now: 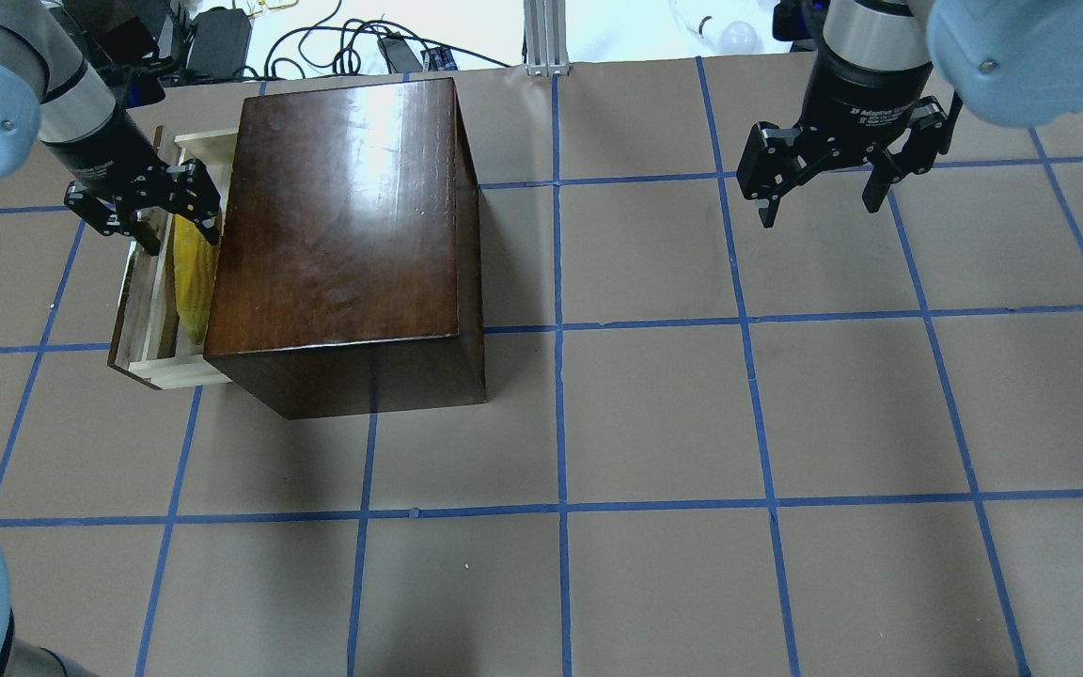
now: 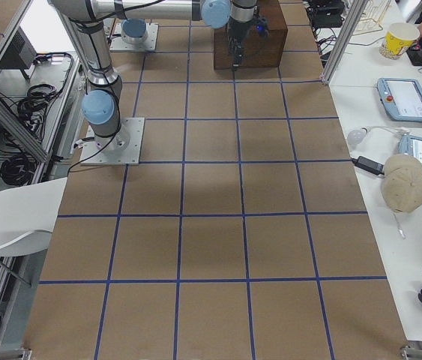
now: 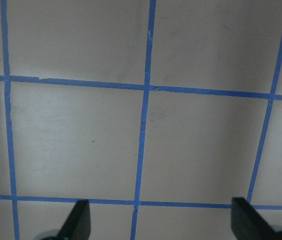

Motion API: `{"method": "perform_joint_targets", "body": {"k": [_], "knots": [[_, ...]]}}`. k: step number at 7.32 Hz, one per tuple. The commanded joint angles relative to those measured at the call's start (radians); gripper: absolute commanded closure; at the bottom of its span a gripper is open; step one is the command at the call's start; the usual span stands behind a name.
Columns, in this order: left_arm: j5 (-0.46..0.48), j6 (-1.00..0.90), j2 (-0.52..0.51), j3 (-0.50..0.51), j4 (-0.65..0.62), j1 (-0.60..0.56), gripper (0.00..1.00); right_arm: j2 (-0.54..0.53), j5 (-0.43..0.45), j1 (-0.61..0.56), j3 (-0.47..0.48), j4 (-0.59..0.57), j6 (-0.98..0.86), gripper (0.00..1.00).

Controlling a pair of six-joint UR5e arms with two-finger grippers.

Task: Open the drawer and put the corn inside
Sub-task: 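Lower the corn into the drawer and open the left gripper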

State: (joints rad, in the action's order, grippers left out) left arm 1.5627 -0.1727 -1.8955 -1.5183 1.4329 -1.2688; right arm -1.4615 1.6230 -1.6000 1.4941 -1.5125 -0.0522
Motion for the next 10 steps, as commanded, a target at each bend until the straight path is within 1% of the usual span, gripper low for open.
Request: {"method": "perform_joint_targets", "body": {"k": [1, 4, 5, 6, 8, 10], "knots": [[0.0, -0.002, 0.006, 0.003, 0.0, 0.0, 0.0, 0.0, 0.0, 0.0, 0.0, 0.0, 0.0, 0.0], [0.003, -0.002, 0.045, 0.02, 0.014, -0.001, 0.0, 0.0, 0.0, 0.0, 0.0, 0.0, 0.0, 0.0], [0.003, 0.004, 0.07, 0.023, 0.018, -0.013, 0.0, 0.0, 0.0, 0.0, 0.0, 0.0, 0.0, 0.0], [-0.001, 0.009, 0.119, 0.023, 0.05, -0.032, 0.0, 0.0, 0.0, -0.001, 0.0, 0.0, 0.0, 0.0], [0.008, 0.085, 0.221, 0.021, 0.081, -0.157, 0.0, 0.0, 0.0, -0.001, 0.0, 0.0, 0.0, 0.0], [0.011, 0.12, 0.274, 0.015, 0.096, -0.246, 0.0, 0.001, 0.0, 0.0, 0.0, 0.0, 0.0, 0.0]]}}
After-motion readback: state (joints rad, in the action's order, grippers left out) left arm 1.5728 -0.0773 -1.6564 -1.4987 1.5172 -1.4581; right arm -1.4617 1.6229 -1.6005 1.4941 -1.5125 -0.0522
